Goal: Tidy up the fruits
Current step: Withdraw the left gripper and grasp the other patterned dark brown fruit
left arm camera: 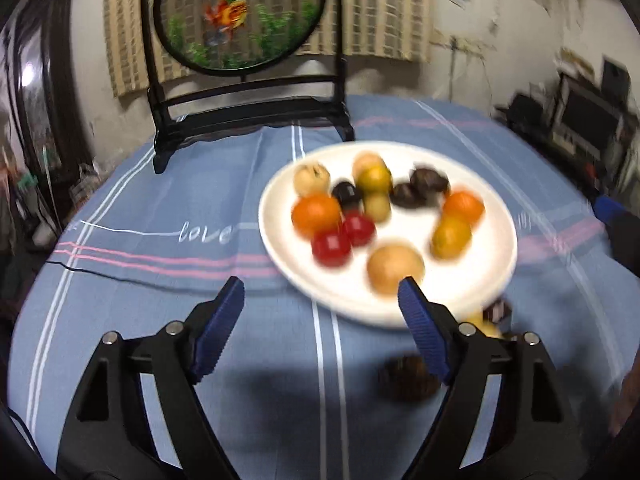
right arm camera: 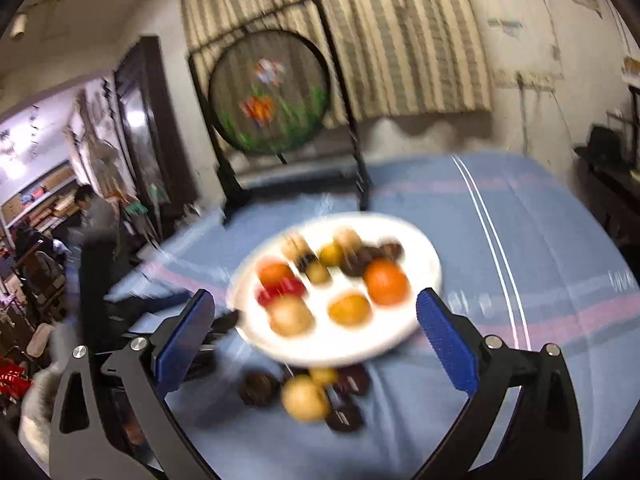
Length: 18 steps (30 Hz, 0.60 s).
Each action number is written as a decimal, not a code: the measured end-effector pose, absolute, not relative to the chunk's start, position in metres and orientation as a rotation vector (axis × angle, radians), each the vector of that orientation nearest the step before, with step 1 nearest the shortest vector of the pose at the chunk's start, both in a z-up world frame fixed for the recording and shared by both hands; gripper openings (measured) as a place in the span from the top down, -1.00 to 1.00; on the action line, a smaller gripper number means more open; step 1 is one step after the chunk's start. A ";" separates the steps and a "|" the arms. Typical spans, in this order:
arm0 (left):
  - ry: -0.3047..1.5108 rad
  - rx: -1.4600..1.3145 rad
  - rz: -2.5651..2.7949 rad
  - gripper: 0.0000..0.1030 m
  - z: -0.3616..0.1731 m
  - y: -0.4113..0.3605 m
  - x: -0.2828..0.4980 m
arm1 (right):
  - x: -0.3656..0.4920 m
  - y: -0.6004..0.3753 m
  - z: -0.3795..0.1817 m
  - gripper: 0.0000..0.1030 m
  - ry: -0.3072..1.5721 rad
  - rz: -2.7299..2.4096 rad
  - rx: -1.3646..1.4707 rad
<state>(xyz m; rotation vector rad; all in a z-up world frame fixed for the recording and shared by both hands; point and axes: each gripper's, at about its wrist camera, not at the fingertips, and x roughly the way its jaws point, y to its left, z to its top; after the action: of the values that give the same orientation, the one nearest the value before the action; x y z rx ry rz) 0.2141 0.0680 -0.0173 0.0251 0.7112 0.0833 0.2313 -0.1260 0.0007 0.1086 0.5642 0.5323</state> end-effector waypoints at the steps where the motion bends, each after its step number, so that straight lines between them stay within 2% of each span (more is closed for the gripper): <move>1: 0.717 0.060 0.078 -0.61 -0.023 0.061 0.207 | 0.233 -0.128 -0.004 -0.97 0.589 0.513 0.113; 12: 0.786 0.149 0.020 -0.61 -0.047 0.040 0.204 | 0.241 -0.149 -0.014 -0.97 0.661 0.462 0.228; 18: 0.806 0.137 -0.019 -0.69 -0.053 0.037 0.205 | 0.238 -0.148 -0.014 -0.97 0.661 0.473 0.224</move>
<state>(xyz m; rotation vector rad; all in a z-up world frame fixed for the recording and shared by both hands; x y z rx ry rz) 0.2055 0.0368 -0.0526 0.1373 0.8065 -0.0188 0.2378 -0.1480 -0.0136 0.2242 0.6613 0.4730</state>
